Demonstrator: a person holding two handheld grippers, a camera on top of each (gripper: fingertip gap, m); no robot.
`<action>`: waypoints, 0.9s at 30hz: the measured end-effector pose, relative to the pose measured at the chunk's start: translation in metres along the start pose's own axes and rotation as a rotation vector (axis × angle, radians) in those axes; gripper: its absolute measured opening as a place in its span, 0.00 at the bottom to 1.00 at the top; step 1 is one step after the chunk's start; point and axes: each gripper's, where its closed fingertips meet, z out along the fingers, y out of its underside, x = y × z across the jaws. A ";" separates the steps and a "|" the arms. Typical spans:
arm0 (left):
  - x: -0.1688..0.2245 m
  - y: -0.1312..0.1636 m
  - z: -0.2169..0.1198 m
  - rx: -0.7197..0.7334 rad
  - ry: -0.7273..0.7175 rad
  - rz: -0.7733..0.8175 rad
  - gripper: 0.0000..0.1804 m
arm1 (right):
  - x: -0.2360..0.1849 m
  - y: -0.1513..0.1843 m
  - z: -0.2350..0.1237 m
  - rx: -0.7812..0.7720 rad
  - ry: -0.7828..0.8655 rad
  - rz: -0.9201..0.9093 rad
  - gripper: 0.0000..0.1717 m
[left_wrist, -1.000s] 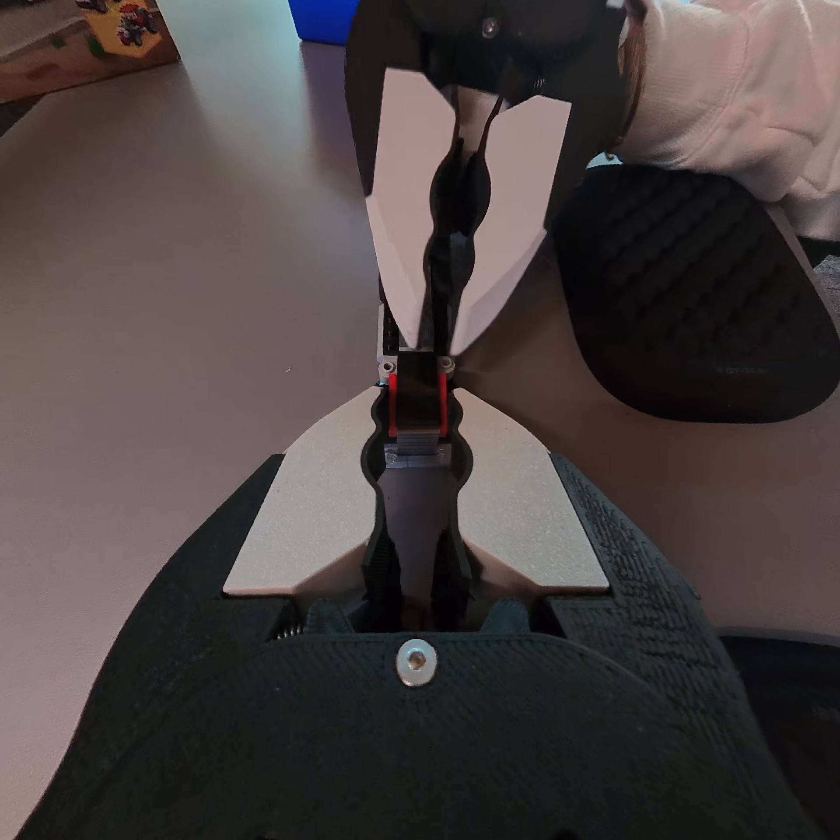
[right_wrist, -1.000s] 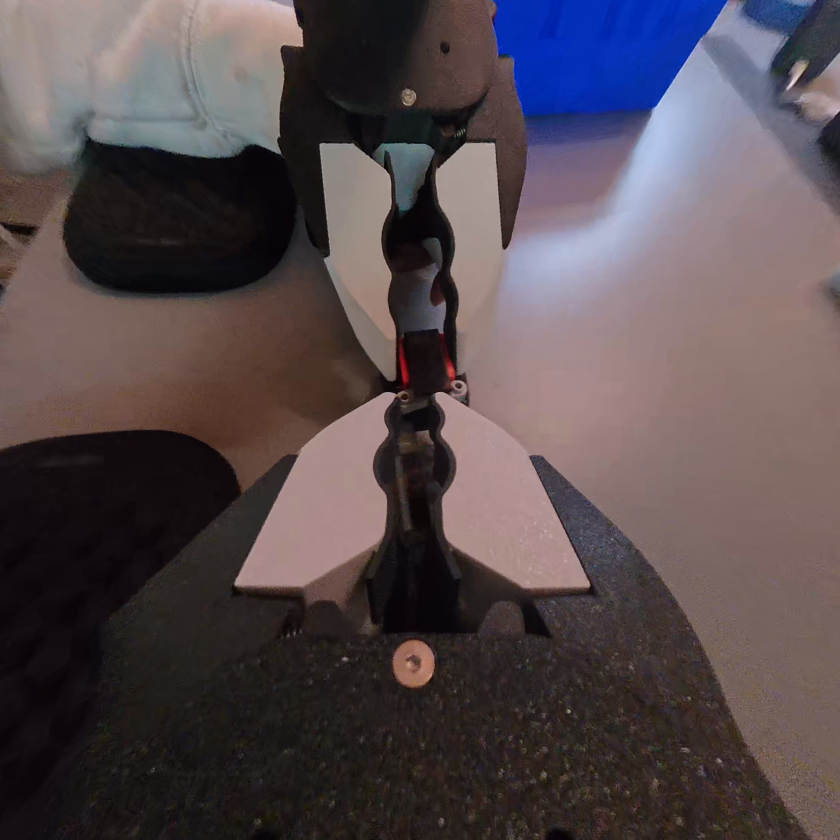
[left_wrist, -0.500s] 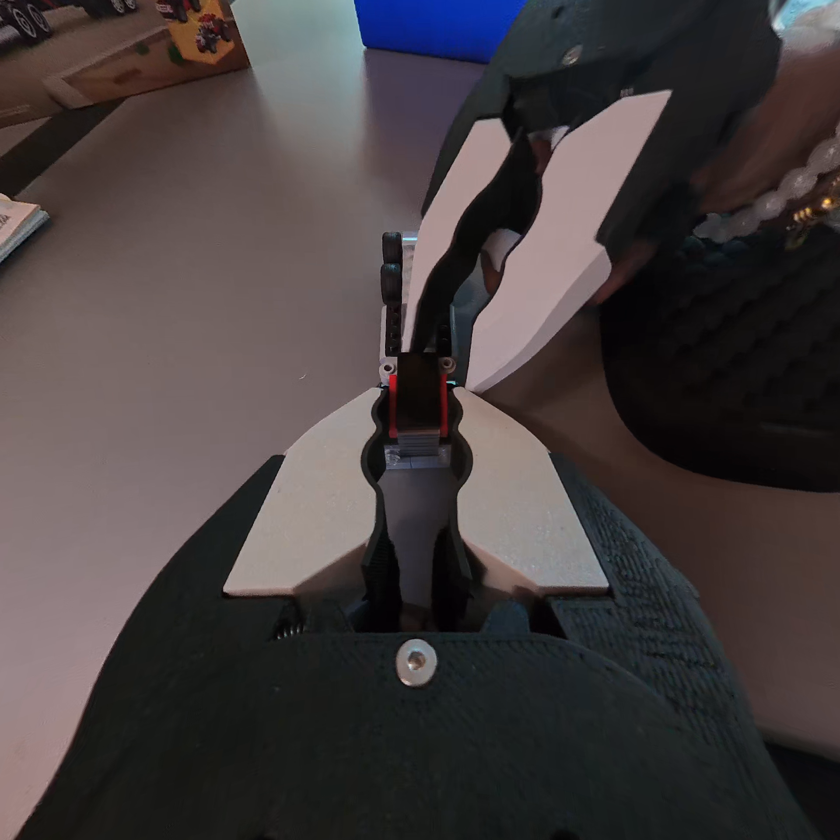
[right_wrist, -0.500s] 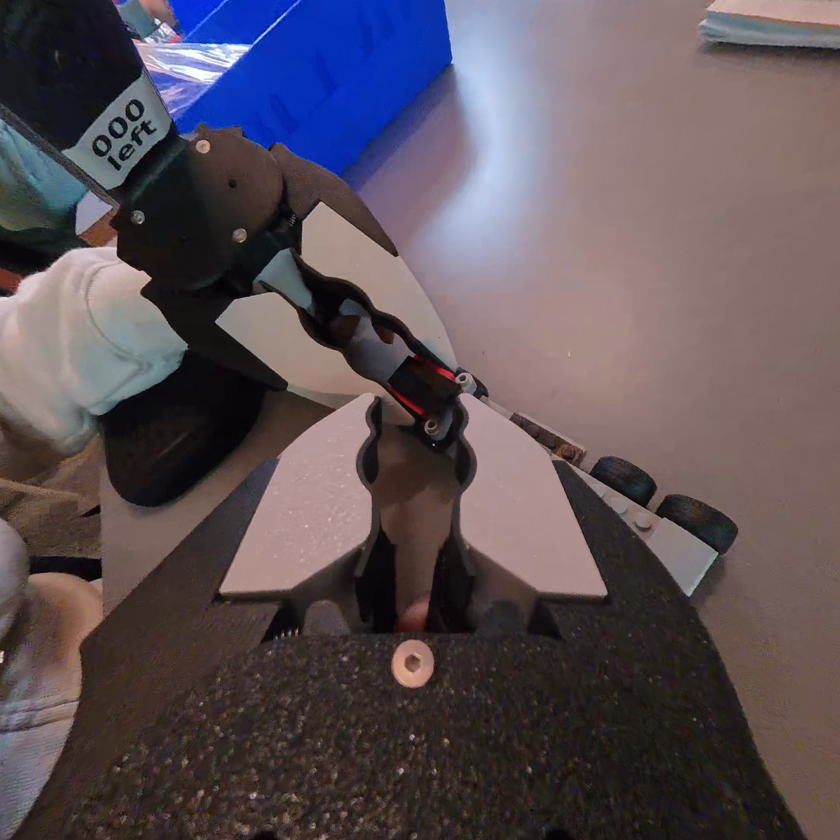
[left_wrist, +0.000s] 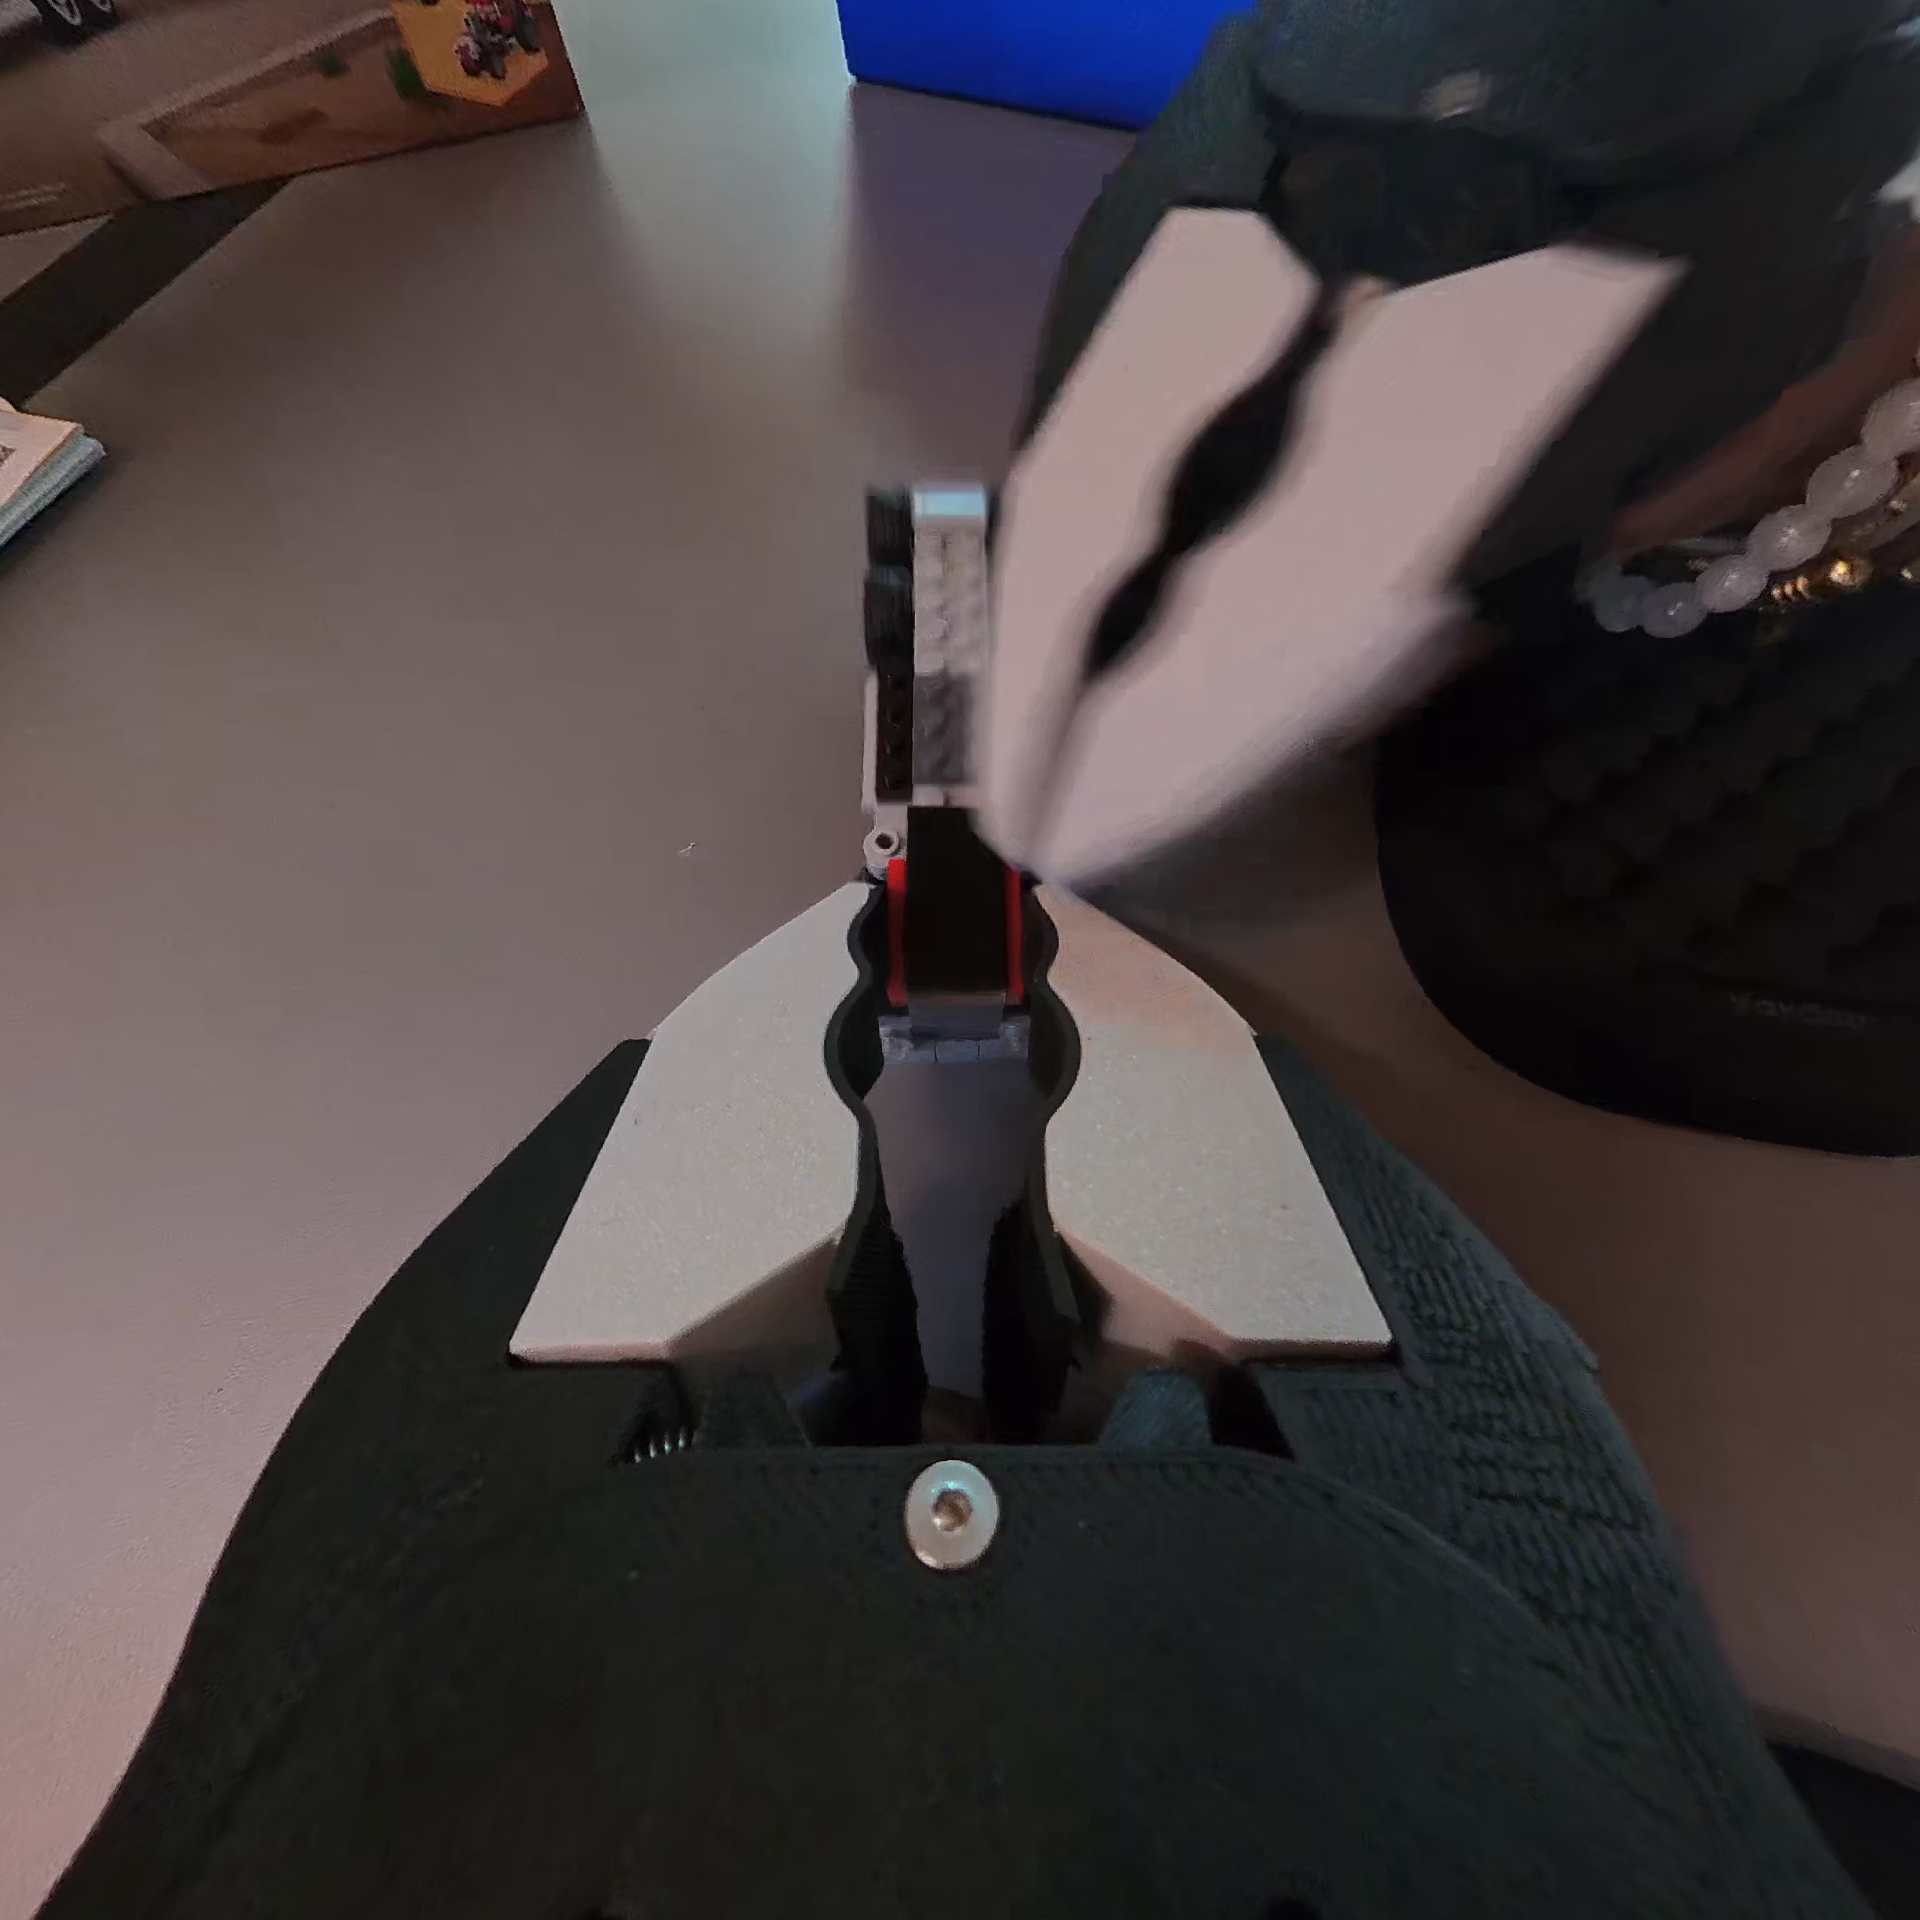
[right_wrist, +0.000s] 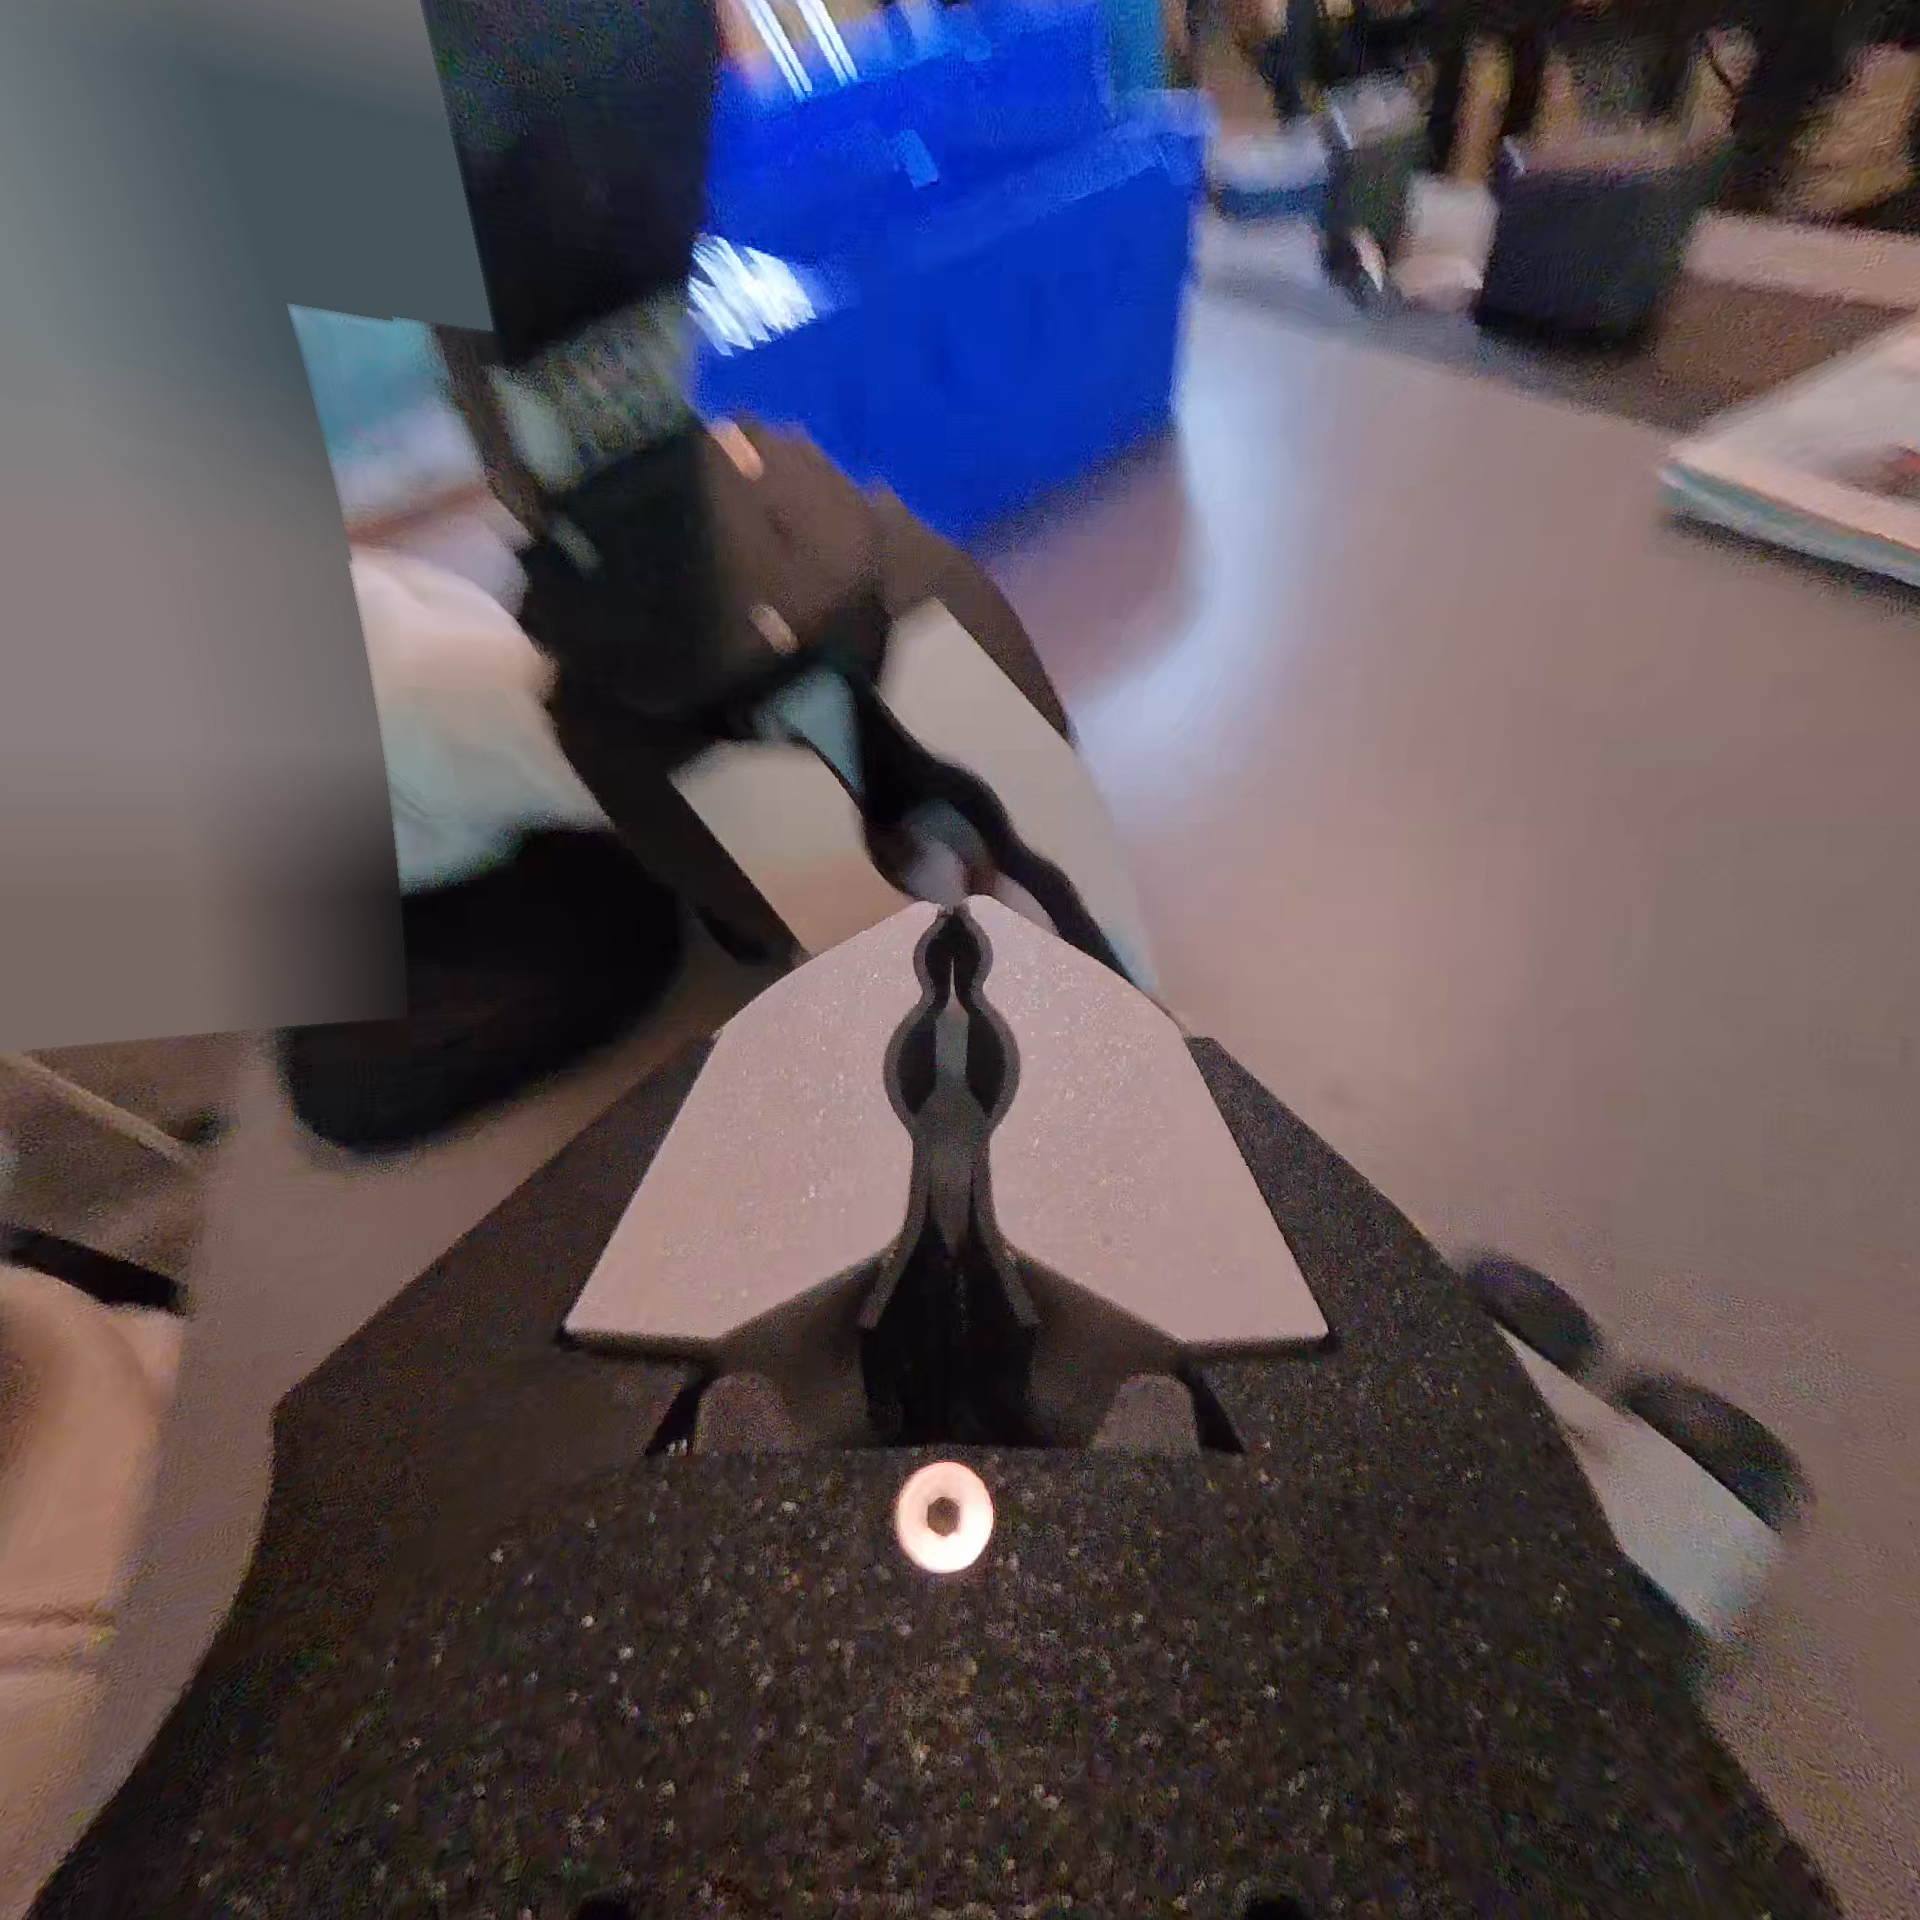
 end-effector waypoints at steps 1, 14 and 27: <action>0.000 -0.003 0.004 -0.003 -0.010 0.014 0.14 | -0.017 -0.015 0.006 0.081 -0.106 0.051 0.00; 0.001 -0.003 0.003 0.001 -0.026 0.023 0.14 | 0.016 0.022 -0.018 -0.122 0.201 0.137 0.31; 0.001 -0.002 0.004 -0.001 -0.021 -0.004 0.14 | 0.007 0.026 -0.005 -0.150 0.144 0.155 0.35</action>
